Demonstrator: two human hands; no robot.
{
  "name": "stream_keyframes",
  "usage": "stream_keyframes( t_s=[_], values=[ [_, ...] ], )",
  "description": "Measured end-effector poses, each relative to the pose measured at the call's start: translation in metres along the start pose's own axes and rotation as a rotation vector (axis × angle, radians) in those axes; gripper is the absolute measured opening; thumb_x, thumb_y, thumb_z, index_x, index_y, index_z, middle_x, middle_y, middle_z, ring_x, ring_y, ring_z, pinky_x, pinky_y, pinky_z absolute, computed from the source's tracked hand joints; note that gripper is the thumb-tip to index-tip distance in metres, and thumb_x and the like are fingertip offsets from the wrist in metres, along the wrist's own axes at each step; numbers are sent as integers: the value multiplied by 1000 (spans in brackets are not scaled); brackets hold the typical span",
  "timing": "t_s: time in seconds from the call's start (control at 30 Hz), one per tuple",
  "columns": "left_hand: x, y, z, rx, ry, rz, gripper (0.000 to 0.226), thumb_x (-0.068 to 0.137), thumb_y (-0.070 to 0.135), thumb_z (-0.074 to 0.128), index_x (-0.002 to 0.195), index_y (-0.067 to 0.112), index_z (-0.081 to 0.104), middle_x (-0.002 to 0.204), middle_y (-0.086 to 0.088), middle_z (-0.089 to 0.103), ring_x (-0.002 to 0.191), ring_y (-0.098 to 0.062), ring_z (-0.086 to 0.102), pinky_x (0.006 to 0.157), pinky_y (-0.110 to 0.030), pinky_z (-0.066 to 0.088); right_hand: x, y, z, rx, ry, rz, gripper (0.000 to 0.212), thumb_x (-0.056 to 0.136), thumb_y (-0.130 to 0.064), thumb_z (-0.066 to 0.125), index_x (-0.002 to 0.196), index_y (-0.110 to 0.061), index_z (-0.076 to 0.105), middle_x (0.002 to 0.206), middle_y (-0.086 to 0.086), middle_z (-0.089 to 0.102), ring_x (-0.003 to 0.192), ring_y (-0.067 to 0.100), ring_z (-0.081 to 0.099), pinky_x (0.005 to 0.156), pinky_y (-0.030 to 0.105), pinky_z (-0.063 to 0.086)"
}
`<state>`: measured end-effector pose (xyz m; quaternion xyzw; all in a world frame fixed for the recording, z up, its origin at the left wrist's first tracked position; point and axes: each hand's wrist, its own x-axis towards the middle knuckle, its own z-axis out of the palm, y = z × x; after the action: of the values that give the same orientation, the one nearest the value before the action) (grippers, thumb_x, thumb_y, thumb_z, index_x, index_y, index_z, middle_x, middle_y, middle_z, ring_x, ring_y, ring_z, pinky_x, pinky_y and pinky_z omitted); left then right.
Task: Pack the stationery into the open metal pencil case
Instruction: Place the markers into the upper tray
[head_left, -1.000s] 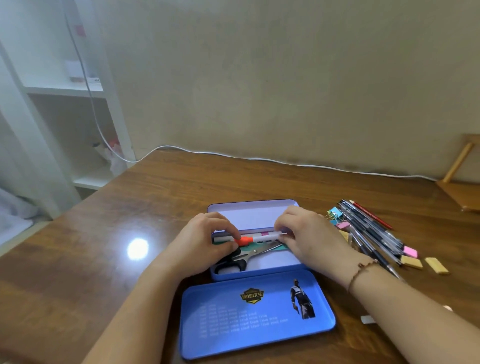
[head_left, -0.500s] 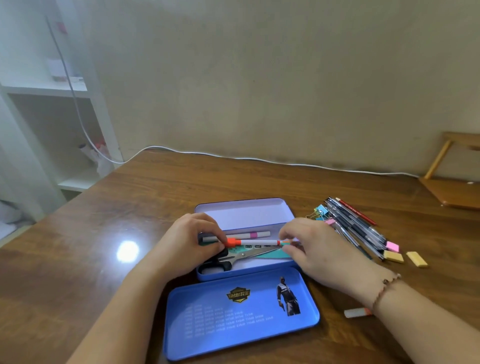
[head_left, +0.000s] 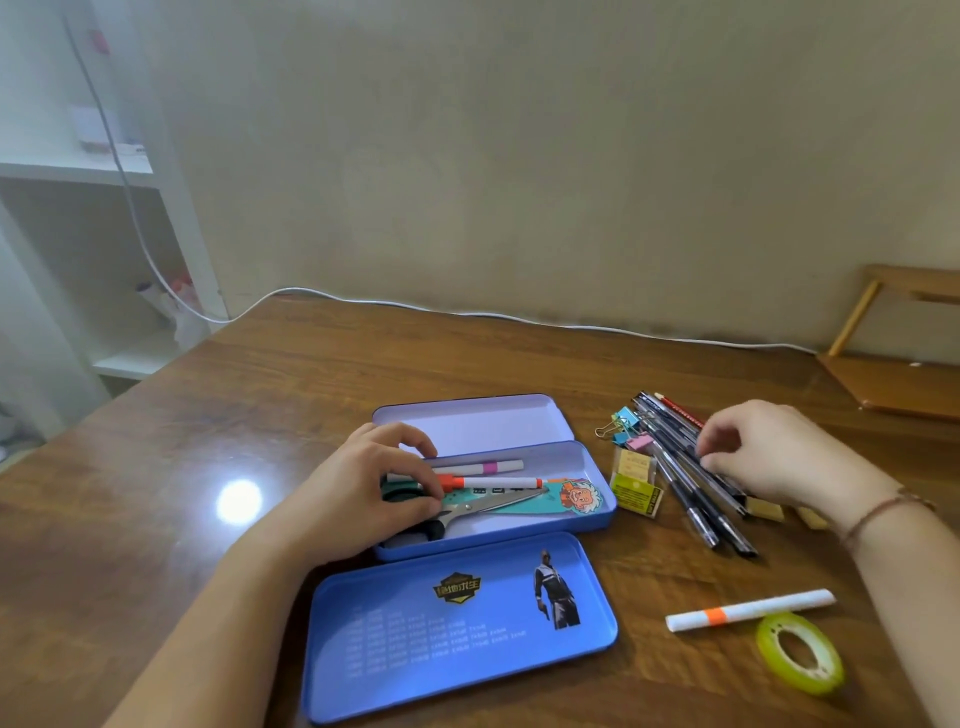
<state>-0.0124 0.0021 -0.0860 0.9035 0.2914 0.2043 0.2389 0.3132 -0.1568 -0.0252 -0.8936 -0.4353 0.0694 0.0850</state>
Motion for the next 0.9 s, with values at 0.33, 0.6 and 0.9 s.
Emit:
stream_keyframes(
  t_s=[0.33, 0.6, 0.9],
  values=[
    [1, -2, 3, 7, 11, 45, 19, 79, 27, 79, 79, 45, 72, 114, 27, 56, 109, -1, 51, 84, -10, 34, -5, 57, 1, 159, 246, 185, 9, 88, -16, 67, 94, -21, 71, 116, 8, 67, 113, 27, 56, 89, 37, 47],
    [0, 9, 5, -2, 42, 70, 15, 74, 35, 82, 85, 42, 74, 112, 26, 59, 110, -2, 52, 86, -1, 33, -22, 46, -7, 127, -103, -191, 12, 81, -28, 75, 74, -35, 68, 78, -13, 63, 73, 5, 57, 60, 21, 43],
    [-3, 6, 4, -23, -26, 88, 30, 71, 64, 62, 90, 44, 72, 118, 26, 53, 118, -1, 45, 88, -4, 32, -54, 5, -8, -100, -531, -347, 7, 76, -35, 74, 80, -38, 69, 73, -12, 58, 67, 3, 52, 59, 21, 44]
  ],
)
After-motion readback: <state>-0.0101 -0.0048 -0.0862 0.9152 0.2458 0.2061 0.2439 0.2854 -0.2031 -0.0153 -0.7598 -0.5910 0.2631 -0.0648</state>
